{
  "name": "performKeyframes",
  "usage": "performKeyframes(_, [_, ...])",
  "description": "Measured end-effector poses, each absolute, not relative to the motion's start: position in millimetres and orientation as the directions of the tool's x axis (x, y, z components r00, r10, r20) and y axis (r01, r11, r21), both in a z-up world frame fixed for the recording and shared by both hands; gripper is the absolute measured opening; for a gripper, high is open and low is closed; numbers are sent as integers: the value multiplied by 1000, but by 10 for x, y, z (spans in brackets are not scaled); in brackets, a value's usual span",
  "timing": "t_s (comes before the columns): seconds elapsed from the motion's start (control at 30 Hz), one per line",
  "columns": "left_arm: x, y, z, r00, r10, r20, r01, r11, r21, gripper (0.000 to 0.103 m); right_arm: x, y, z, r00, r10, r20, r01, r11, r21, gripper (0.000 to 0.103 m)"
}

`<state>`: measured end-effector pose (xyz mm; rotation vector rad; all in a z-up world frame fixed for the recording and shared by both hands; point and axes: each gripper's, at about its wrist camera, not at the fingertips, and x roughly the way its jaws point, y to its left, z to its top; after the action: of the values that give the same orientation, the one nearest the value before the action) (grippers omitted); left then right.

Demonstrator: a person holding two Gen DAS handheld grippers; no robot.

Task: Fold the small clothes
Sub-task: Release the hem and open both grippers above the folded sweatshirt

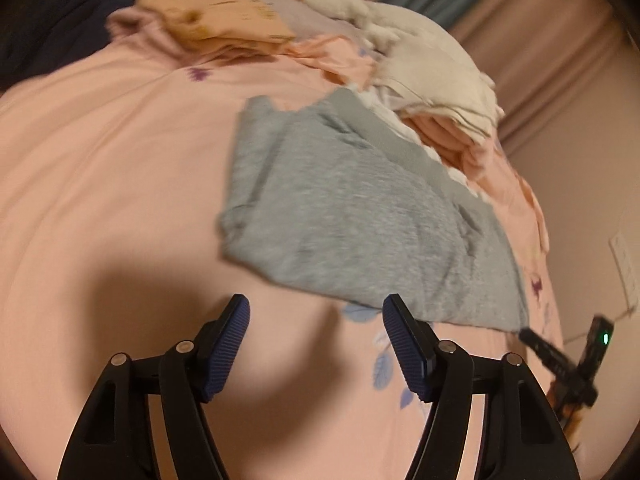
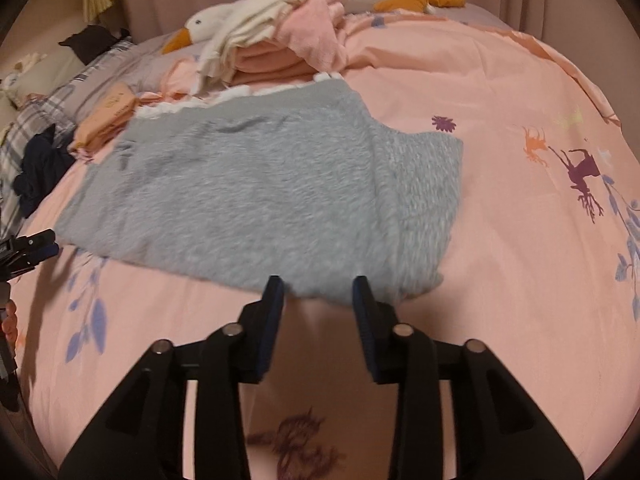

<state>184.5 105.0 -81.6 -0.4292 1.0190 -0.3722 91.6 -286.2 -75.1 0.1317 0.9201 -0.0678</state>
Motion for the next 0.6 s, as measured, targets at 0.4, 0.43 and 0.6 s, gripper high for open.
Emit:
performKeyframes(0.4, [2236,1288,-1051,494,-630,-599,-41,672,-740,72,942,-2497,-548,660,146,-737,8,980,201,50])
performKeyframes(0.43, [2306,1278,-1064,500,-636,-587,-51,656,-753,72,988,-2452,-559,661,159,-734,-2,978,210,50])
performKeyframes(0.6, [2576,1219,-1102,495,-674,-548,-40,612,-790,72,1196,-2361,-614,660,213,-721,-21,964,265,50])
